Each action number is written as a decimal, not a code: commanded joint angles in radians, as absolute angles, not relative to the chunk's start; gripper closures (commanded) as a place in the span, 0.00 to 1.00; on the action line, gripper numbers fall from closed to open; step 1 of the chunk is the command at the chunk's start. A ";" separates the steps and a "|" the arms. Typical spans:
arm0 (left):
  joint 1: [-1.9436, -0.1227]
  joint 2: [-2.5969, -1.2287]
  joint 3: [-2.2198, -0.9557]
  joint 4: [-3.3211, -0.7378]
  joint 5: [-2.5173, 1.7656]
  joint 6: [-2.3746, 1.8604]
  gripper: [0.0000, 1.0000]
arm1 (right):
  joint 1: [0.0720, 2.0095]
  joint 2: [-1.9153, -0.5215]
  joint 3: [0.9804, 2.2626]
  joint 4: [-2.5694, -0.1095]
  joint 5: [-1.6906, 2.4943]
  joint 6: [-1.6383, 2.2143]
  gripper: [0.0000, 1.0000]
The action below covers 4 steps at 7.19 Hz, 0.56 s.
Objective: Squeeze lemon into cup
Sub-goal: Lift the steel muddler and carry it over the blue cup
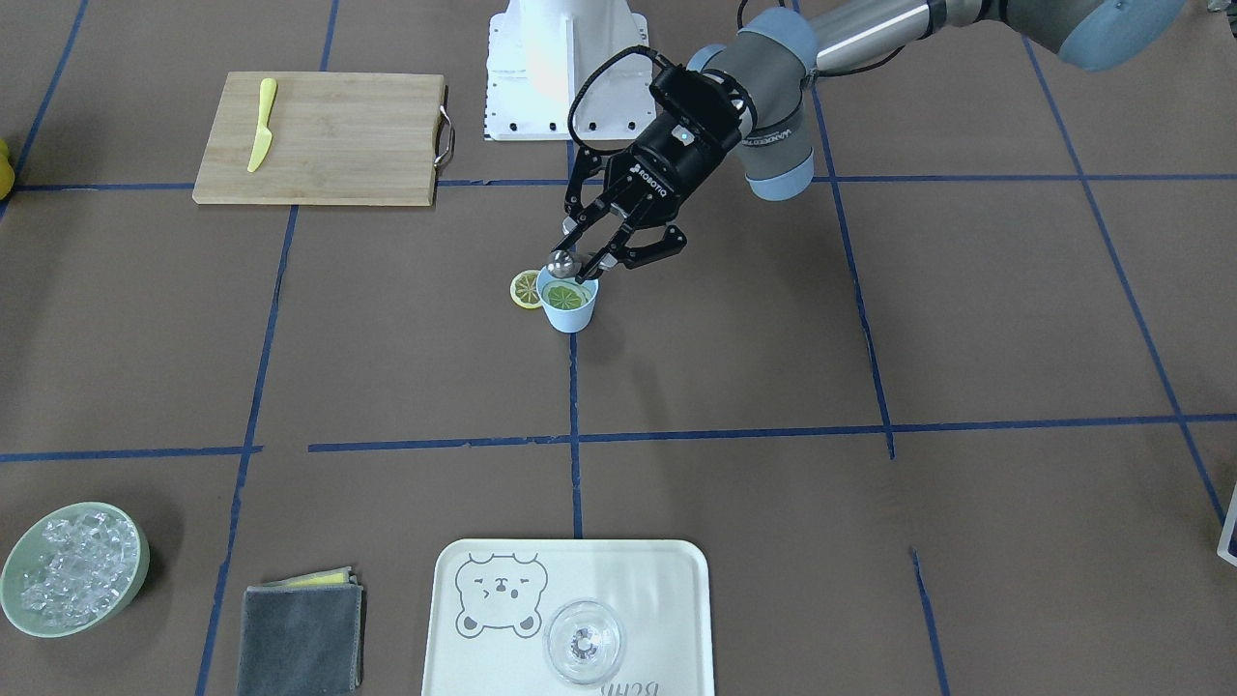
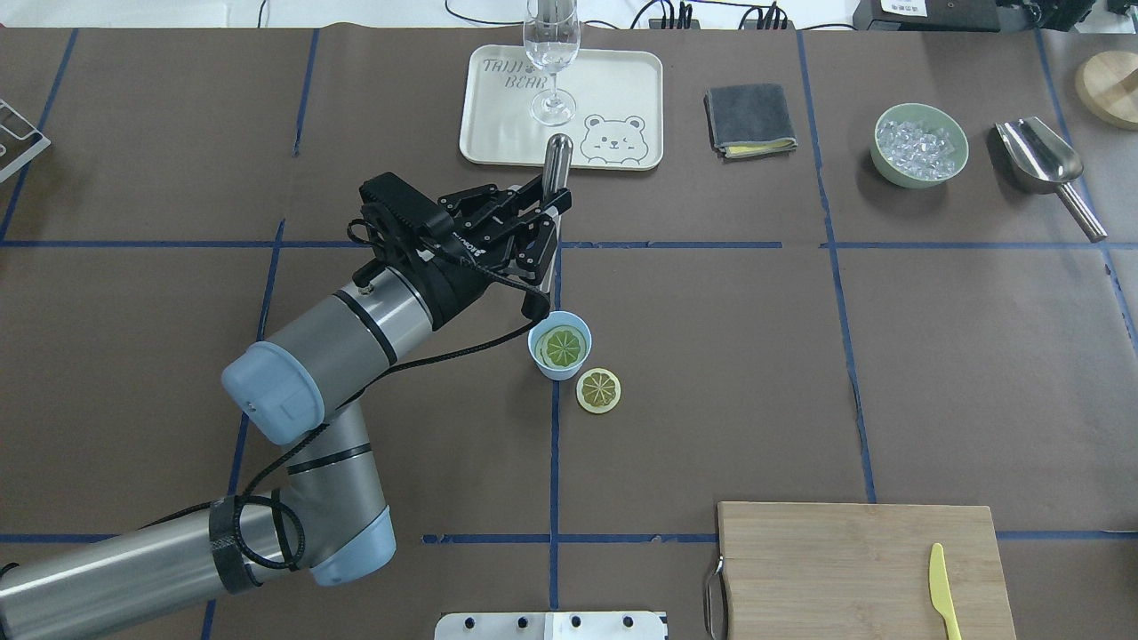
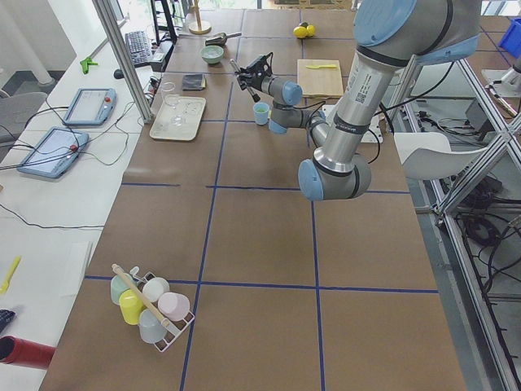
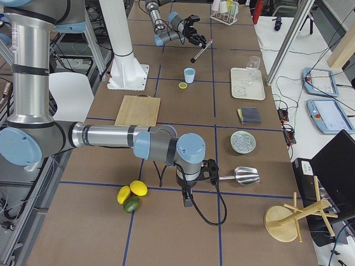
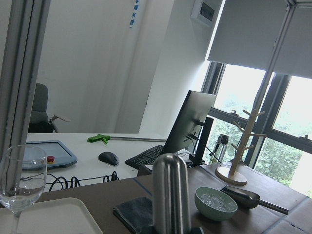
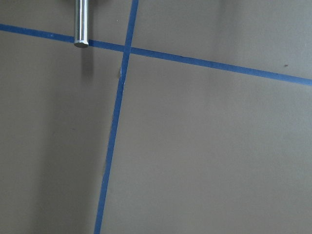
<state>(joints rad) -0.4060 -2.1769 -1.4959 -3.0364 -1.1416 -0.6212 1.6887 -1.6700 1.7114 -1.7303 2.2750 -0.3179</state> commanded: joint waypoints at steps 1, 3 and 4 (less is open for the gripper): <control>-0.365 -2.203 -1.431 -3.045 -1.080 -0.601 1.00 | 1.695 -1.674 1.710 -1.732 2.275 -0.319 0.00; -0.342 -2.212 -1.422 -3.043 -1.075 -0.600 1.00 | 1.701 -1.677 1.710 -1.732 2.275 -0.319 0.00; -0.342 -2.212 -1.408 -3.043 -1.060 -0.600 1.00 | 1.706 -1.678 1.710 -1.730 2.275 -0.319 0.00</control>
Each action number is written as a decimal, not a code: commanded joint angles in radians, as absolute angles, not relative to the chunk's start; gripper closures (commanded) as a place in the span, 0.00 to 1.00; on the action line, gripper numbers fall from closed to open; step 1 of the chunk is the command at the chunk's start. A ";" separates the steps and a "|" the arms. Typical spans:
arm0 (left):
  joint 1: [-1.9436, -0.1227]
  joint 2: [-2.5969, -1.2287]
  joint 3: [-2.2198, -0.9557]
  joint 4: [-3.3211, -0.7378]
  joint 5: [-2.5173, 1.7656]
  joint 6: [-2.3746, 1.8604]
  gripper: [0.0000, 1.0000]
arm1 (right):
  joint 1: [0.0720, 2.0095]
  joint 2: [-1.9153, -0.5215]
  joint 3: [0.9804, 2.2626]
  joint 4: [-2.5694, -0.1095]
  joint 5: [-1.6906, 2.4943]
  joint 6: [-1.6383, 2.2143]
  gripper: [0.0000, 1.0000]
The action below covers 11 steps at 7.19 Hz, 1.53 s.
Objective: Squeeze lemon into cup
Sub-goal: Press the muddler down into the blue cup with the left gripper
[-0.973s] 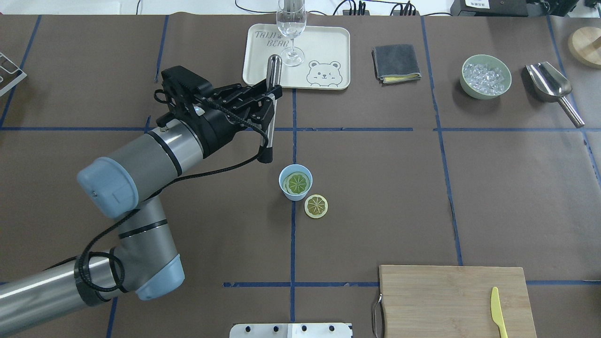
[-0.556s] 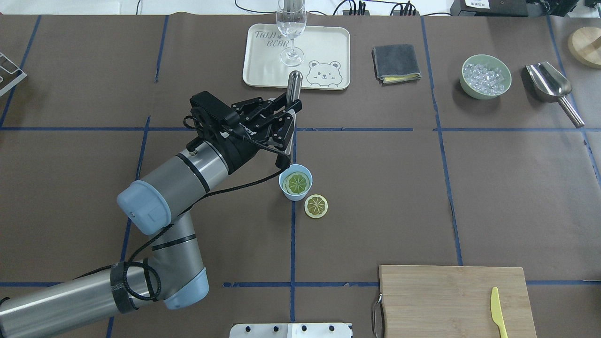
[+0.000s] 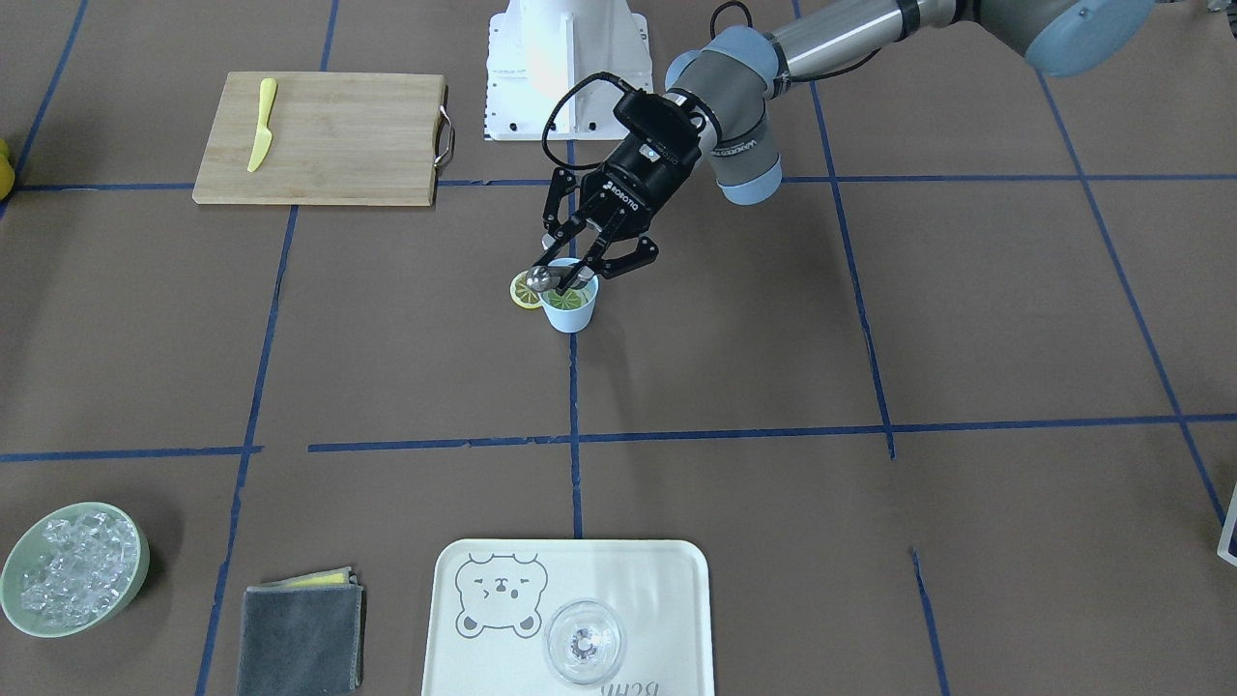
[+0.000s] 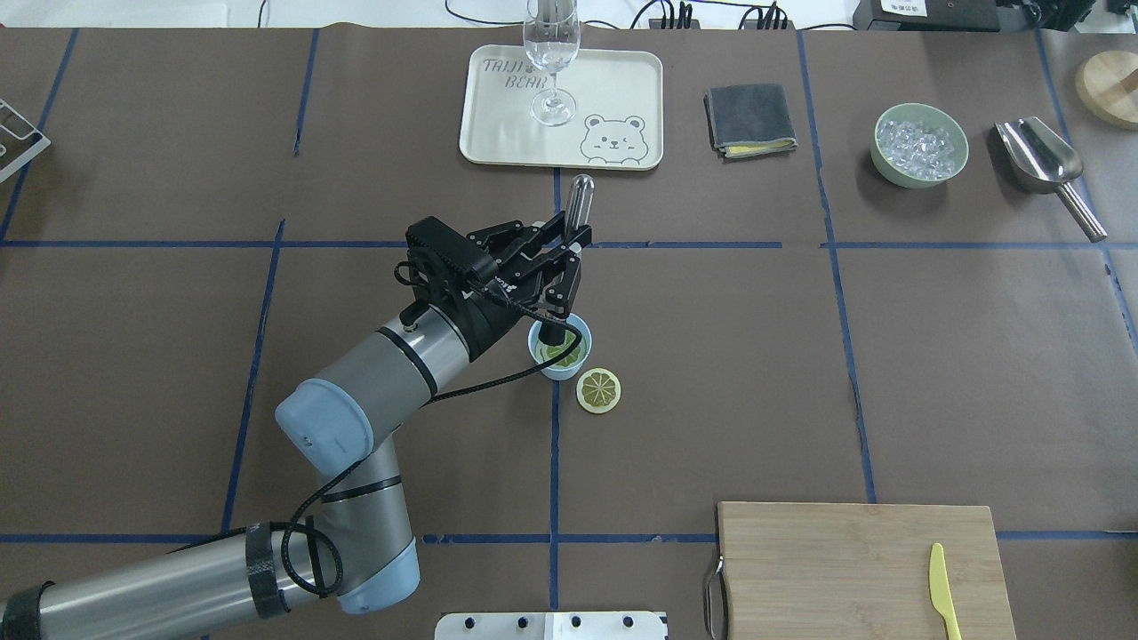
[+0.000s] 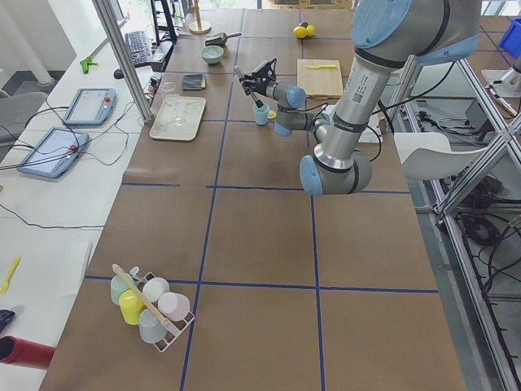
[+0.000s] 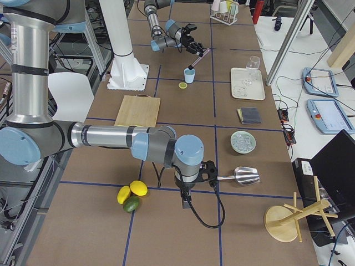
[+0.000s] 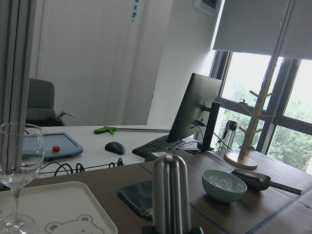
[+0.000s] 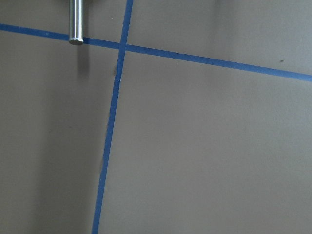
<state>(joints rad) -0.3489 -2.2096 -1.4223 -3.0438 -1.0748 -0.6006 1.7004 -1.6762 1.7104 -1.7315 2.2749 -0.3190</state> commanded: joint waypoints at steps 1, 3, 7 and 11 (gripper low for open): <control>-0.328 -2.220 -1.396 -3.043 -1.051 -0.600 1.00 | 1.707 -1.680 1.710 -1.732 2.275 -0.319 0.00; -0.314 -2.239 -1.356 -3.043 -1.023 -0.601 1.00 | 1.710 -1.680 1.710 -1.730 2.273 -0.319 0.00; -0.299 -2.240 -1.302 -3.043 -0.991 -0.600 1.00 | 1.710 -1.680 1.710 -1.730 2.273 -0.319 0.00; -0.299 -2.232 -1.417 -3.043 -1.006 -0.579 1.00 | 1.710 -1.680 1.709 -1.730 2.273 -0.318 0.00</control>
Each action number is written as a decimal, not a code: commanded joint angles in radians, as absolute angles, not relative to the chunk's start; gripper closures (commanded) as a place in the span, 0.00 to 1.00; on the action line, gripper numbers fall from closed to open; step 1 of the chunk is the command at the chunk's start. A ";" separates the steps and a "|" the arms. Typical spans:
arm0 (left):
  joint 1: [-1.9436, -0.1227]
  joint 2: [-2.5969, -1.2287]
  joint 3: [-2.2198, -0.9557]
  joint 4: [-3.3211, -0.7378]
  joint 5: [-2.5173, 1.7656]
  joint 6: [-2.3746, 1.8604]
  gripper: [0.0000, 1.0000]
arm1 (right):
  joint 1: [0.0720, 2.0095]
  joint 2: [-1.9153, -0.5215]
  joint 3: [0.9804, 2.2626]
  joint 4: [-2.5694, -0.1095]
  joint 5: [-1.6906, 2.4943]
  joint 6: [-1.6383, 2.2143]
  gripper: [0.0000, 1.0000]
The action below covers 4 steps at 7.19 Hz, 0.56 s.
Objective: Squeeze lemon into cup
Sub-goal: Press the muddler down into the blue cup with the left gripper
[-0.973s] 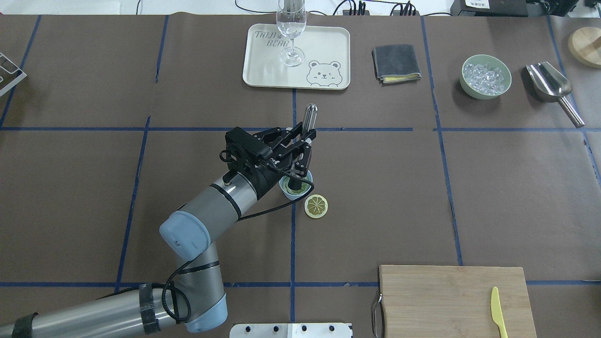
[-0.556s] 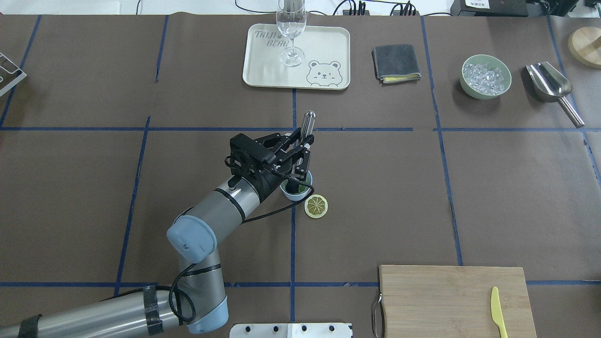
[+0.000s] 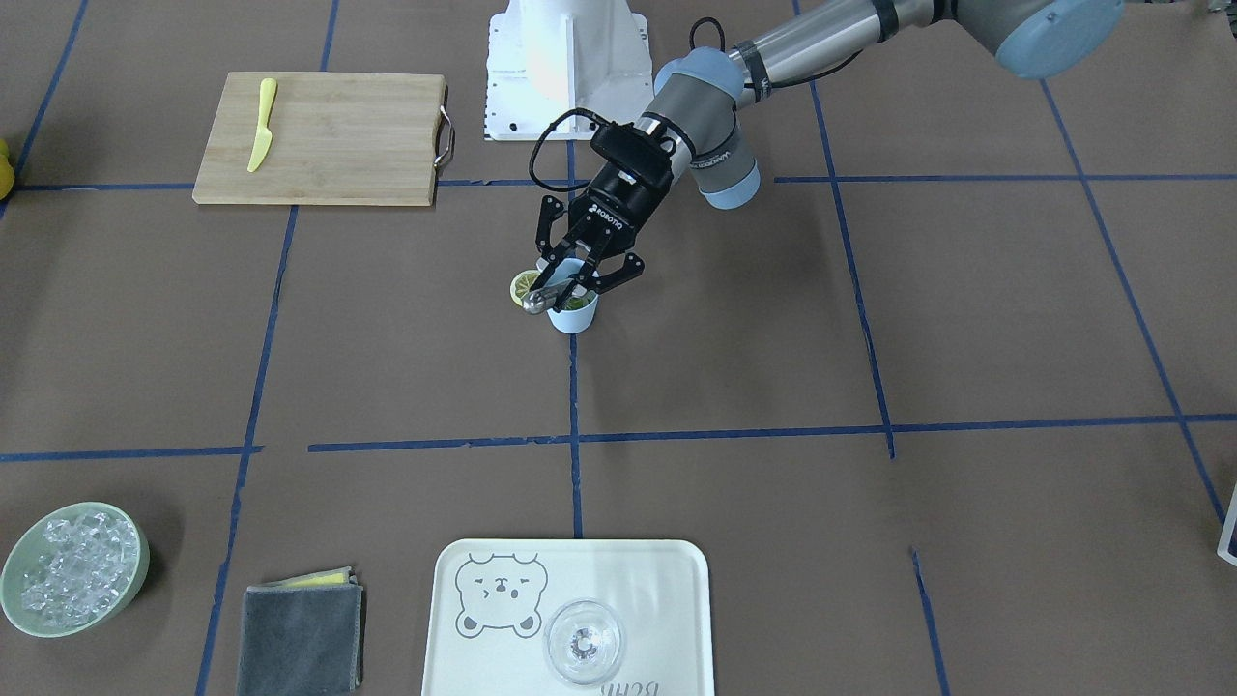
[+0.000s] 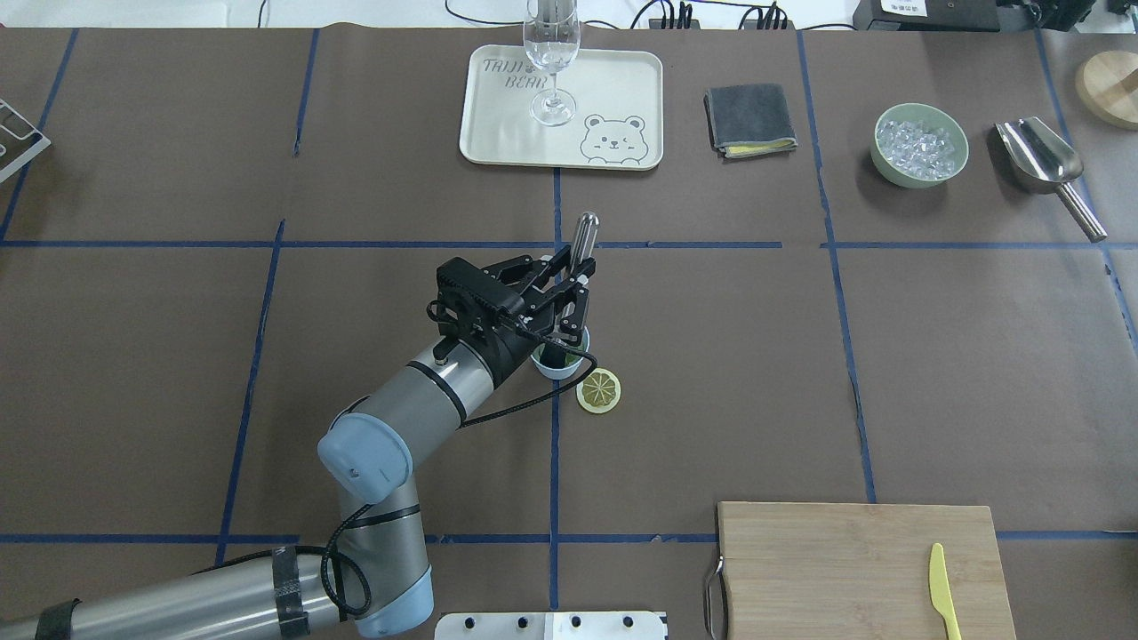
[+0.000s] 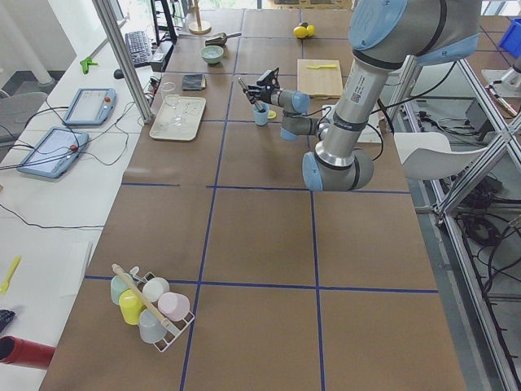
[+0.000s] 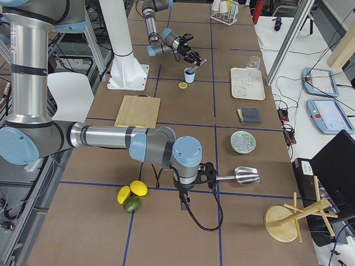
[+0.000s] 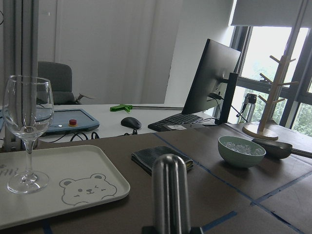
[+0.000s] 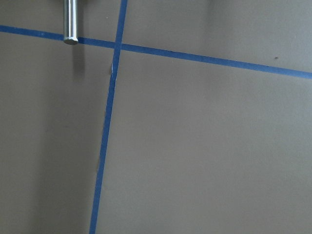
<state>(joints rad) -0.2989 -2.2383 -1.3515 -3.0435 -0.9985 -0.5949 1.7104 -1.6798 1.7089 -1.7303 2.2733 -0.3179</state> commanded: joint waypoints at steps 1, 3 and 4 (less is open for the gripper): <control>-0.301 -2.227 -1.483 -3.039 -1.006 -0.552 1.00 | 1.710 -1.680 1.707 -1.730 2.273 -0.318 0.00; -0.328 -2.226 -1.619 -2.926 -1.006 -0.537 1.00 | 1.712 -1.680 1.707 -1.730 2.273 -0.318 0.00; -0.345 -2.223 -1.690 -2.793 -1.044 -0.540 1.00 | 1.710 -1.680 1.707 -1.730 2.273 -0.318 0.00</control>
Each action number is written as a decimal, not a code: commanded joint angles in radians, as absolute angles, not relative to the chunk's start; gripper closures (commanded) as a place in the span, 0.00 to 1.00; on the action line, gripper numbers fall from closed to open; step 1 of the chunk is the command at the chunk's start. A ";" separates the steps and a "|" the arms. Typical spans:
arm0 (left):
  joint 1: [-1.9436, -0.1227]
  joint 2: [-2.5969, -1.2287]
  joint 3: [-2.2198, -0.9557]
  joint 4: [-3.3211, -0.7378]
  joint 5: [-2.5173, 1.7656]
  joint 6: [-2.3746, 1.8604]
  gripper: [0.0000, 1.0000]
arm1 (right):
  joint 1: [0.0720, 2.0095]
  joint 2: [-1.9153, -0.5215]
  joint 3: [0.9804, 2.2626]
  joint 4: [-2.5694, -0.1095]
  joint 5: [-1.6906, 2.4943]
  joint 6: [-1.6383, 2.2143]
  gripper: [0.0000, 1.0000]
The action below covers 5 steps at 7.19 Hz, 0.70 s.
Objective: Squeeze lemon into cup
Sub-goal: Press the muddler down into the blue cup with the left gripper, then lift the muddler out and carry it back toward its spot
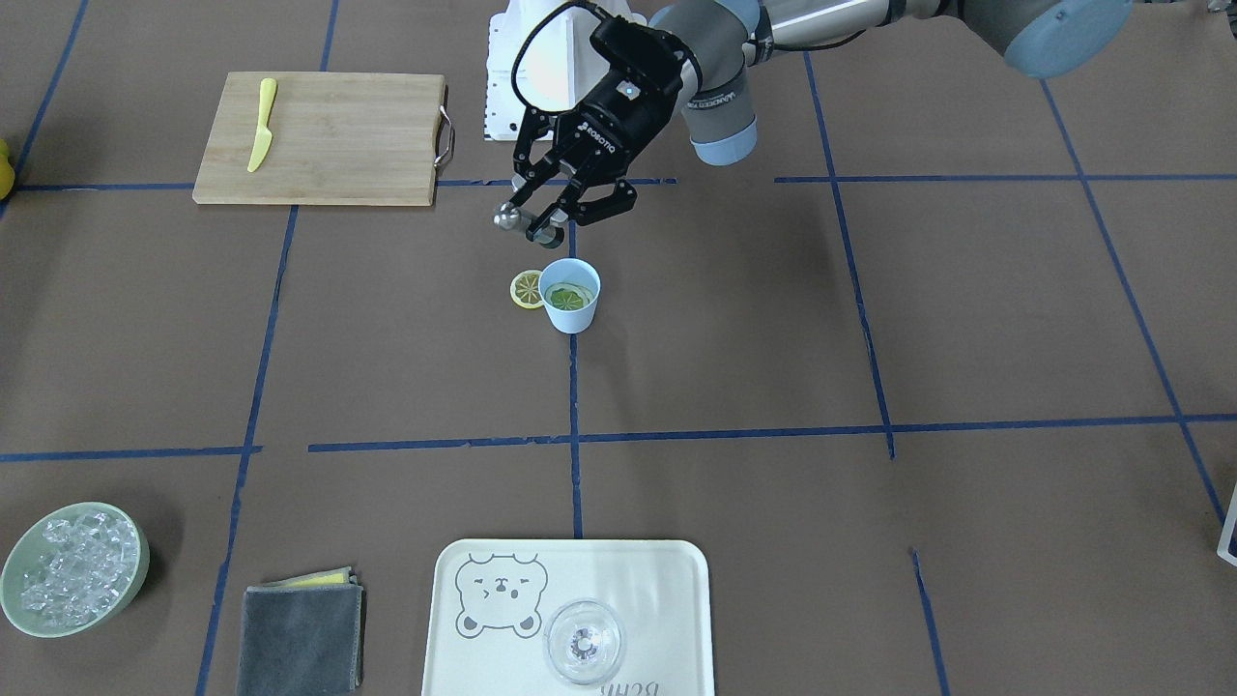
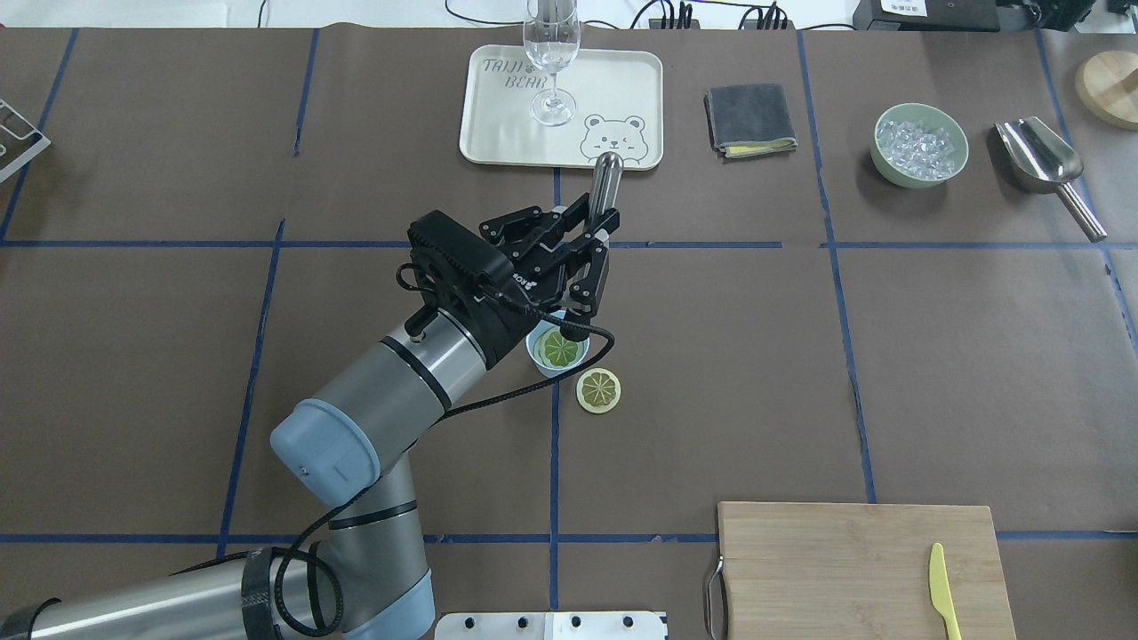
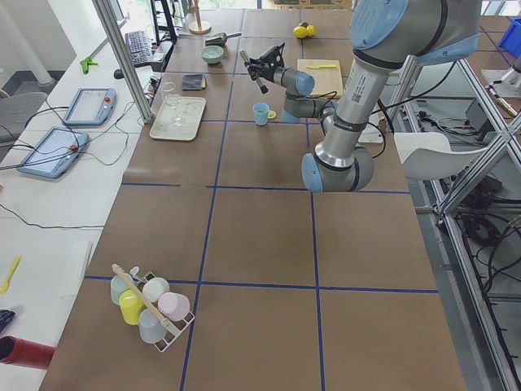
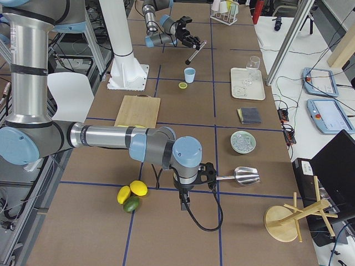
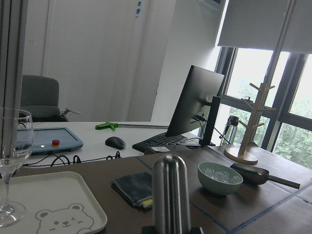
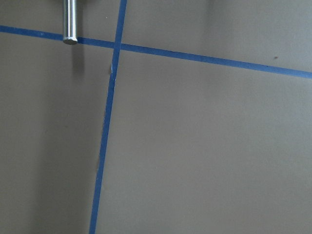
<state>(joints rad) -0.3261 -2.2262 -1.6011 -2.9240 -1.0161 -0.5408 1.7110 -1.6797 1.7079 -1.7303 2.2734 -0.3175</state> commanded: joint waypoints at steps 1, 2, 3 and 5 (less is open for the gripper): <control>-0.379 -2.211 -1.739 -2.702 -1.086 -0.551 1.00 | 1.710 -1.680 1.707 -1.730 2.273 -0.318 0.00; -0.427 -2.162 -1.764 -2.624 -1.164 -0.554 1.00 | 1.710 -1.678 1.704 -1.730 2.273 -0.318 0.00; -0.505 -2.111 -1.779 -2.561 -1.280 -0.570 1.00 | 1.710 -1.678 1.703 -1.730 2.273 -0.318 0.00; -0.700 -2.057 -1.798 -2.295 -1.605 -0.575 1.00 | 1.710 -1.680 1.701 -1.730 2.273 -0.318 0.00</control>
<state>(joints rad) -0.5969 -2.0868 -1.7857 -2.4395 -1.4365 -0.5722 1.7104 -1.6786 1.7021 -1.7303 2.2734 -0.3176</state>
